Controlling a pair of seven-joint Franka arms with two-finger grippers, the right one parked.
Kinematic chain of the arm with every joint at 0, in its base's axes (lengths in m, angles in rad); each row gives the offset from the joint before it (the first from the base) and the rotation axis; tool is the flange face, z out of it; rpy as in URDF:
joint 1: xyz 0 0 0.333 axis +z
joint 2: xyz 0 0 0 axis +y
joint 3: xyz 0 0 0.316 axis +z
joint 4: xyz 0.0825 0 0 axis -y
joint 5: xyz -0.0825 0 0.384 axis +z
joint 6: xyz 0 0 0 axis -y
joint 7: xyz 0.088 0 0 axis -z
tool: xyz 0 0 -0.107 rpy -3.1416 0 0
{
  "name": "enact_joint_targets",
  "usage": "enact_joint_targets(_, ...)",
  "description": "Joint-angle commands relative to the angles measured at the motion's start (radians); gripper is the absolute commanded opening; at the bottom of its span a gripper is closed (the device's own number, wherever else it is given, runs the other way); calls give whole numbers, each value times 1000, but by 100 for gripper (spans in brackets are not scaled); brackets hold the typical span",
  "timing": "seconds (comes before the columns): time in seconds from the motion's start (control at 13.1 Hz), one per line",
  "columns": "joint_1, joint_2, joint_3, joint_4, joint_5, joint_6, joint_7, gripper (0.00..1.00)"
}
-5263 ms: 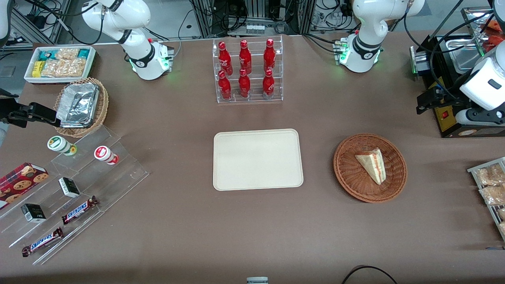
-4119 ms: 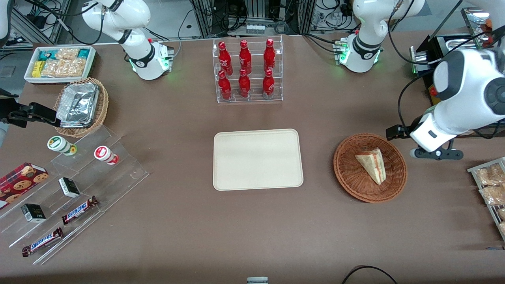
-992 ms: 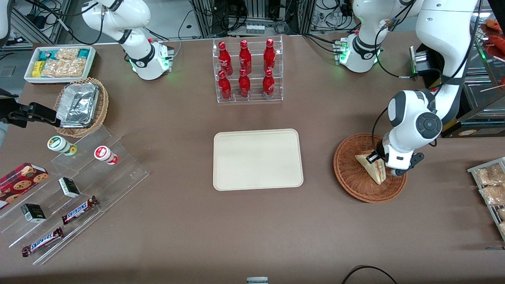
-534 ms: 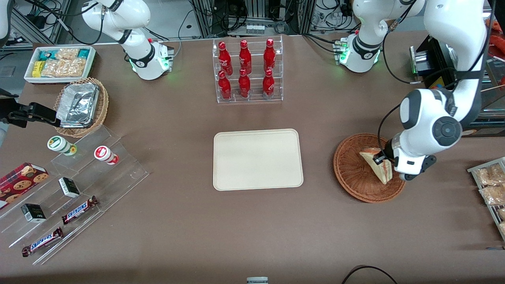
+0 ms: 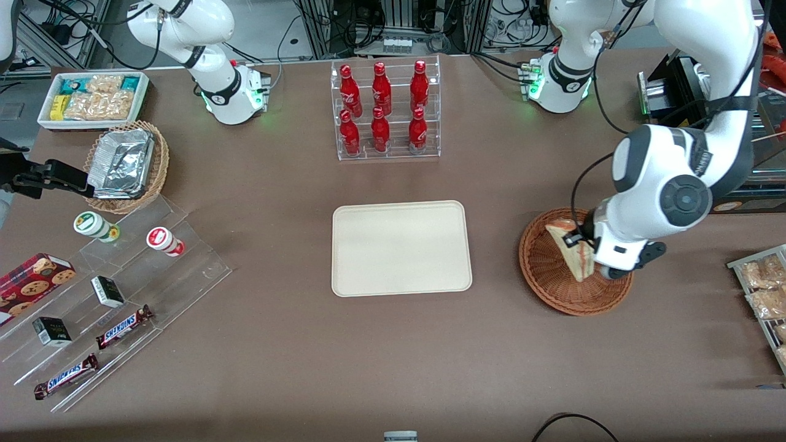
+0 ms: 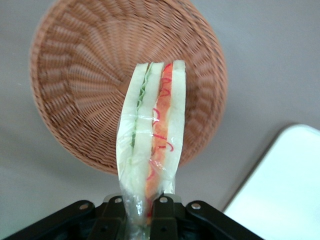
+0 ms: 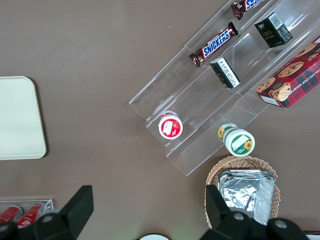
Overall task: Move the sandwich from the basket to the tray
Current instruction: 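Lift the sandwich out of the basket with the left gripper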
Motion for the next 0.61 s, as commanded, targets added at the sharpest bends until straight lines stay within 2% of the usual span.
enact_joint_targets(0.0,-53,24,-26,52,4,-27,9,0)
enact_joint_targets(0.53,-299,217,-25,248,6,-13,-132,0)
